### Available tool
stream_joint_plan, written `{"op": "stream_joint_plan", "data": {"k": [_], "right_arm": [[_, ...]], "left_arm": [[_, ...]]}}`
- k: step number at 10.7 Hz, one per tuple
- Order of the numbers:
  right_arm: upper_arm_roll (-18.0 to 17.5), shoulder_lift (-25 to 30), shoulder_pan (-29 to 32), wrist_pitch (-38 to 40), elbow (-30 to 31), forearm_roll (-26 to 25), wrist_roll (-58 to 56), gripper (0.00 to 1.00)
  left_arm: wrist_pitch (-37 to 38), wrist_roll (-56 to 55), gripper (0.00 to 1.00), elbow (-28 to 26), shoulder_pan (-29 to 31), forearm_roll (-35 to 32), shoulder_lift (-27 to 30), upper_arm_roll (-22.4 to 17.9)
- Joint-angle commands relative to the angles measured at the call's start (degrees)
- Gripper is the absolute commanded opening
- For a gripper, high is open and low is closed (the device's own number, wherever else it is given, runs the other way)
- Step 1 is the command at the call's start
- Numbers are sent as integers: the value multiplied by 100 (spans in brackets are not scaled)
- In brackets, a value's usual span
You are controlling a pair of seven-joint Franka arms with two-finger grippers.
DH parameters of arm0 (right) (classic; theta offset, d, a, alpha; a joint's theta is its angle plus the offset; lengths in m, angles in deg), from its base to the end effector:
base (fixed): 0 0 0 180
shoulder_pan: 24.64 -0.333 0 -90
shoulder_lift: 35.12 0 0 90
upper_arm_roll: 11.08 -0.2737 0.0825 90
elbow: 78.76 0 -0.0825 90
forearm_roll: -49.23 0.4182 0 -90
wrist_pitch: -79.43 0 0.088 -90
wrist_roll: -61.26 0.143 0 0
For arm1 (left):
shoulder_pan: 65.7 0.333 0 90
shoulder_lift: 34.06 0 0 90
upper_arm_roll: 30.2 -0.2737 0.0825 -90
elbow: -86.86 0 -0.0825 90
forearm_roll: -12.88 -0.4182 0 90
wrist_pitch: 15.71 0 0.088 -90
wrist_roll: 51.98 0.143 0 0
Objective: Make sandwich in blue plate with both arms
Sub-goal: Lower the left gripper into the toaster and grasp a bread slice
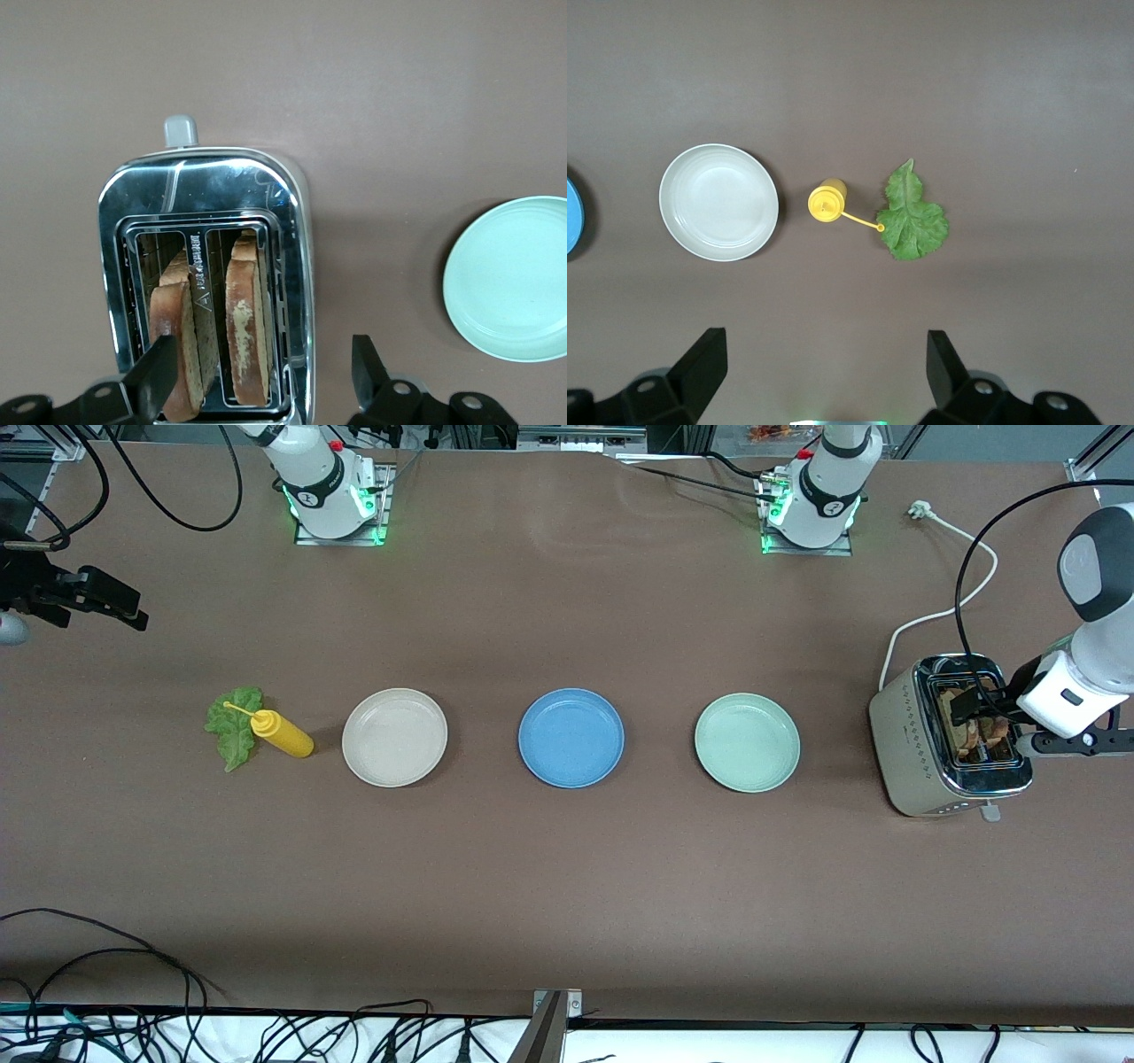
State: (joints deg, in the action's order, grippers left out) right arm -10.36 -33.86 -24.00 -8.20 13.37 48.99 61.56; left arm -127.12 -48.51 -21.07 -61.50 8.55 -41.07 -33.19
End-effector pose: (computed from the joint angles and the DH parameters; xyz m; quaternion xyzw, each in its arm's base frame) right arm 0.5755 -0.0143 0.5368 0.9995 -0.0145 -0.0283 0.0017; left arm 0.6027 0.0834 0.3453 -0.9987 -0.0175 0.0341 0.0349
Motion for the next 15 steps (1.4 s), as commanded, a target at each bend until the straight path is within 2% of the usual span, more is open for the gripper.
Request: {"op": "stream_joint_plan", "data": {"k": [1, 5, 7, 9, 10, 15], "right_arm": [[-28, -12, 24, 26, -90, -37, -4, 100], [-37, -12, 24, 17, -90, -37, -4, 100], [-37, -12, 16, 17, -90, -37, -4, 100], [-37, -12, 16, 17, -90, -37, -4, 100], [-37, -12, 16, 17, -90, -37, -4, 100], [-37, -21, 16, 17, -90, -37, -4, 100]], "left_arm": [[-519, -13, 82, -420, 151, -77, -72, 45], [-662, -22, 75, -554, 187, -77, -221, 45], [-662, -22, 54, -598, 187, -77, -221, 45], [-662, -13, 19, -598, 187, -85, -221, 36], [-644, 4, 10, -598, 187, -94, -213, 36], [-592, 31, 2, -493, 239, -164, -143, 36]]}}
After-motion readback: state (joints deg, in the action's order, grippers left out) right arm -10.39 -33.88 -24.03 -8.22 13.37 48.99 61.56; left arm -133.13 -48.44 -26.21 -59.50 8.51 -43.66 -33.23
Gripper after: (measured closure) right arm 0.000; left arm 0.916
